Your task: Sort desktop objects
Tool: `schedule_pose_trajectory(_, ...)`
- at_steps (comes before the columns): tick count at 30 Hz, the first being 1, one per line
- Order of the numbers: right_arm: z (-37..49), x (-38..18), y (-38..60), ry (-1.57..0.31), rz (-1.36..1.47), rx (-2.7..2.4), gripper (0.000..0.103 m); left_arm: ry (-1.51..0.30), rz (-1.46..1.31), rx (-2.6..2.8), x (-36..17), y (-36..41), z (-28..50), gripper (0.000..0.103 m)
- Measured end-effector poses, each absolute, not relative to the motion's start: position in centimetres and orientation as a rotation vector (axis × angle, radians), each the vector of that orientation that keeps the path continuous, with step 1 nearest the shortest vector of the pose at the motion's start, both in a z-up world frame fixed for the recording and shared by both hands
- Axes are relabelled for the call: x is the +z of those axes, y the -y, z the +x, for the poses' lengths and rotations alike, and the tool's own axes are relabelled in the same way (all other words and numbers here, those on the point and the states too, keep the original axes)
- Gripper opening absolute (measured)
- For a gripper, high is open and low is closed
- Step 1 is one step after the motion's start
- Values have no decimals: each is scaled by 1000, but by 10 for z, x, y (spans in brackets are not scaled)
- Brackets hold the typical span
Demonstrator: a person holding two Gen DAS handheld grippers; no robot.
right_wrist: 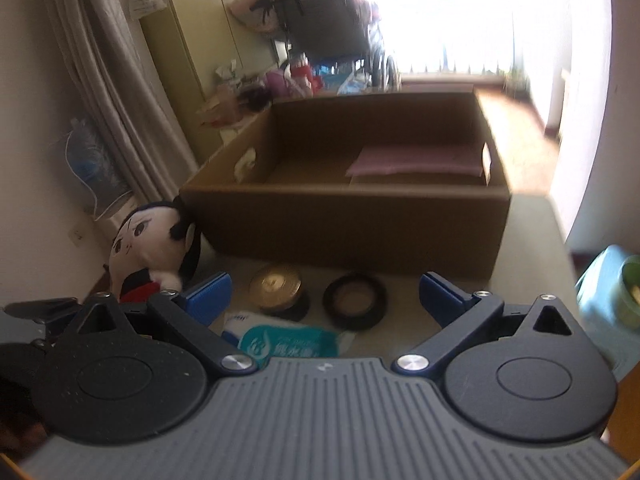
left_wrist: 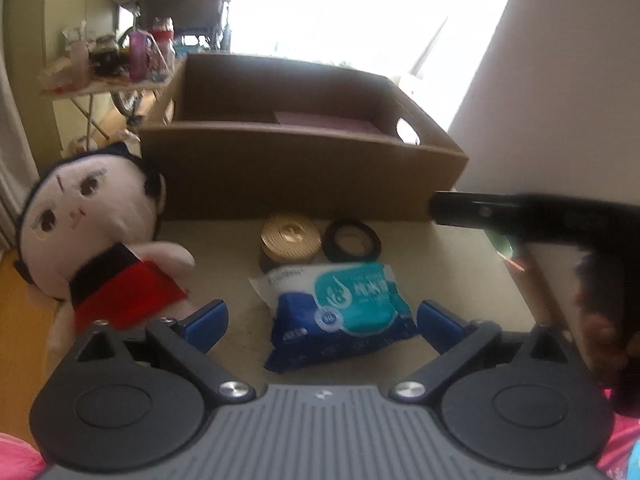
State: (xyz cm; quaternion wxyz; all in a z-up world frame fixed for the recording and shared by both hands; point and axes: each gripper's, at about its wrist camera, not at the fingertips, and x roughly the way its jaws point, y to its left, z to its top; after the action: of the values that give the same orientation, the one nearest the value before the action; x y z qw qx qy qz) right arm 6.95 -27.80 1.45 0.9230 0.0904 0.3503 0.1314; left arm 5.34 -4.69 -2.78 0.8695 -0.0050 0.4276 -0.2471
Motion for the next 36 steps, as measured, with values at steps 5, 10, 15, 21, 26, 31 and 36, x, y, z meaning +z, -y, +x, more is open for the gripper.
schedule_pose_trajectory(5,81,-14,285,-830,311,281,84,-943,23,-552,-44,62,53,92)
schedule_pose_trajectory(10,92,-39,291,-928,415,317,68,-993,-6,-550,-59,68,63,88)
schedule_pose_trajectory(15,106,-57,293,-1003,510,356,66,-1046,-1,-542,-72,74,76,87)
schedule_pose_trajectory(21,118,-76,288,-1077,577,403,67,-1080,-22,-546,-79,78,88,89)
schedule_pose_trajectory(26,123,-79,285,-1106,589,418,68,-1080,1,-549,-80,83,87,93)
schedule_pose_trajectory(31,123,-81,288,-1120,614,425,68,-1085,-1,-551,-79,83,86,94)
schedule_pose_trajectory(36,121,-80,289,-1127,621,423,67,-1096,-15,-564,-79,84,85,94)
